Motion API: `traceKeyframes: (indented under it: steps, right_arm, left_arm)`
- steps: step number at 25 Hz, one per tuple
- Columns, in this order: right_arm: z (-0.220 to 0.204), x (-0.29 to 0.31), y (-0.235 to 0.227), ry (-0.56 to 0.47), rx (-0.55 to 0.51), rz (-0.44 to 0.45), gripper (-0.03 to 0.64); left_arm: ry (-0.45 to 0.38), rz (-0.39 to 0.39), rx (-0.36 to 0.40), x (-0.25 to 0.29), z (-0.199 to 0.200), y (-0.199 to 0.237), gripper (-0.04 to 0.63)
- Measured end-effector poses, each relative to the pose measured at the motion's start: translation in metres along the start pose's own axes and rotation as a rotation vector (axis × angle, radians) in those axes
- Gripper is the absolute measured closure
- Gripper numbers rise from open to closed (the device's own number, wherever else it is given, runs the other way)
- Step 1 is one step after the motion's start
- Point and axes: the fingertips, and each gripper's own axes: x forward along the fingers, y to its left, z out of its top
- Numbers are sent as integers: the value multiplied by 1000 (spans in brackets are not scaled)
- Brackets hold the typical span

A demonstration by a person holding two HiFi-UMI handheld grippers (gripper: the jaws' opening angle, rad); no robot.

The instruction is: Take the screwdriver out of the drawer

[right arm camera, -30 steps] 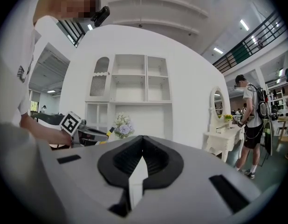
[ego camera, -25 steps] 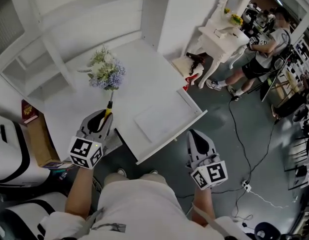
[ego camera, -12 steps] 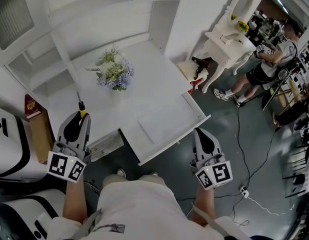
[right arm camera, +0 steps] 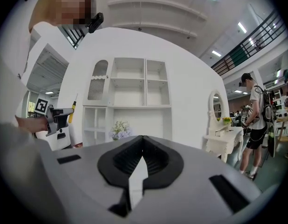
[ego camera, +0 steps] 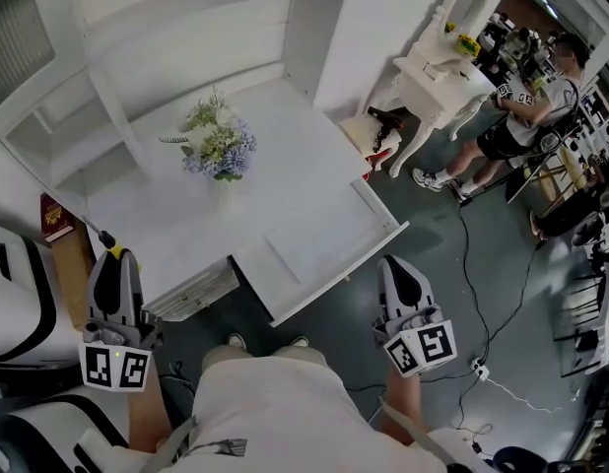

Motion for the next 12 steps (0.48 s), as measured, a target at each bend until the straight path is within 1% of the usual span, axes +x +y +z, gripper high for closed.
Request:
traceKeyframes:
  steps: [2, 5, 9, 12]
  right_arm:
    - [1, -7, -5, -1, 6, -25, 609]
    - [2, -15, -12, -2, 26, -52, 608]
    - [-4, -19, -15, 5, 53, -65, 608]
    - [-6, -20, -17, -1, 72, -65, 609]
  left_arm:
    - [14, 12, -22, -4, -6, 1, 508]
    - [31, 6, -54, -4, -15, -6, 508]
    - [39, -30, -65, 7, -27, -18, 508]
    - [25, -42, -64, 14, -25, -21, 508]
